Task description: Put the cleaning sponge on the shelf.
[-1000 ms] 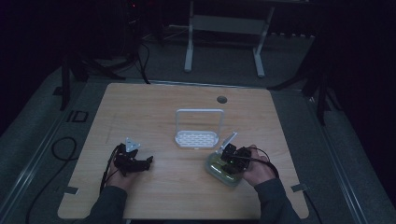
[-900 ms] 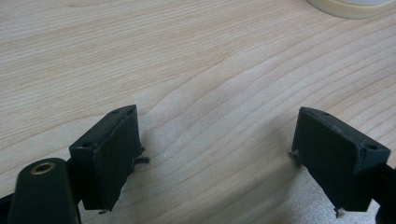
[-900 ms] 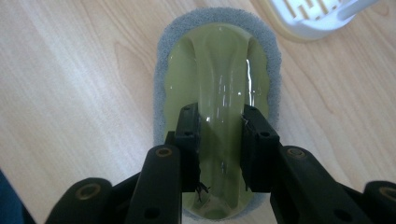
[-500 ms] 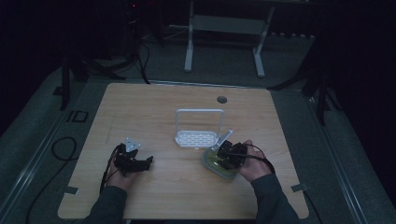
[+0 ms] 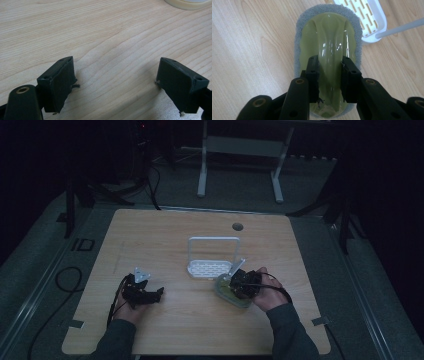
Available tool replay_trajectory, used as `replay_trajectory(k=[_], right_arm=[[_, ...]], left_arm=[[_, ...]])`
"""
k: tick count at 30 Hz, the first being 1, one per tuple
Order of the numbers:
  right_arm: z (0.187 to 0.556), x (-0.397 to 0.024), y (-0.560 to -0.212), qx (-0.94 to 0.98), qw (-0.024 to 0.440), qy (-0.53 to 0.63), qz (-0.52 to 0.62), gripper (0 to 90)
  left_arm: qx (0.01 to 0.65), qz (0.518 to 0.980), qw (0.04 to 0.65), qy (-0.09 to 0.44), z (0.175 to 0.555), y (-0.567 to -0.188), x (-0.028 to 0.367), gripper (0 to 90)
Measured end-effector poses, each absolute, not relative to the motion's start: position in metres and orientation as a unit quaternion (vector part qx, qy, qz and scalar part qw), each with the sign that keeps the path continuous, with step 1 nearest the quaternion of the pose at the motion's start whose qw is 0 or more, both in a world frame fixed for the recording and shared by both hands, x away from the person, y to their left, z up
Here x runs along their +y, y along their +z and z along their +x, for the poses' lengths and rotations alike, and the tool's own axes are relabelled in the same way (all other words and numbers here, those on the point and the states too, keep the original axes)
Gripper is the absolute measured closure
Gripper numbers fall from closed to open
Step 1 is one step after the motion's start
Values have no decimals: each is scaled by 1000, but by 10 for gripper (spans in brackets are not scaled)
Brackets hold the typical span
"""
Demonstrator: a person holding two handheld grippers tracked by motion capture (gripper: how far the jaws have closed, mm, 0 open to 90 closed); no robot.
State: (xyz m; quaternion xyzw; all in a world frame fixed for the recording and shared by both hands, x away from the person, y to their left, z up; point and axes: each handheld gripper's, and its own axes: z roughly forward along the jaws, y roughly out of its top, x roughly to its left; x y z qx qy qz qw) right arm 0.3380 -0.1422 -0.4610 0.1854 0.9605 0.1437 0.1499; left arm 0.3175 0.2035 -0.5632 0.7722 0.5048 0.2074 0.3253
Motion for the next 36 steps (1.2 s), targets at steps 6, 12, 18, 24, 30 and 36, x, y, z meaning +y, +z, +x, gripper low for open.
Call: replay_trajectory(k=[6,12,18,24,30,36], right_arm=[[340,-138,-458,960,164,144,175,713],[342,-134,-456,960,175,137,169,713],[343,-130,-456,961,176,138,165,714],[345,-126,-454,960,184,139,159,714],[347,-122,-452,959,189,141,155,714],[349,-121,-449,958,196,147,148,714]], left_arm=[[505,772,326,208,318,-563,203,152],[506,771,326,208,318,-563,203,152],[505,772,326,207,318,-563,203,151],[505,772,326,207,318,-563,203,151],[505,772,326,207,318,-563,203,151],[505,771,326,207,318,-563,203,151]])
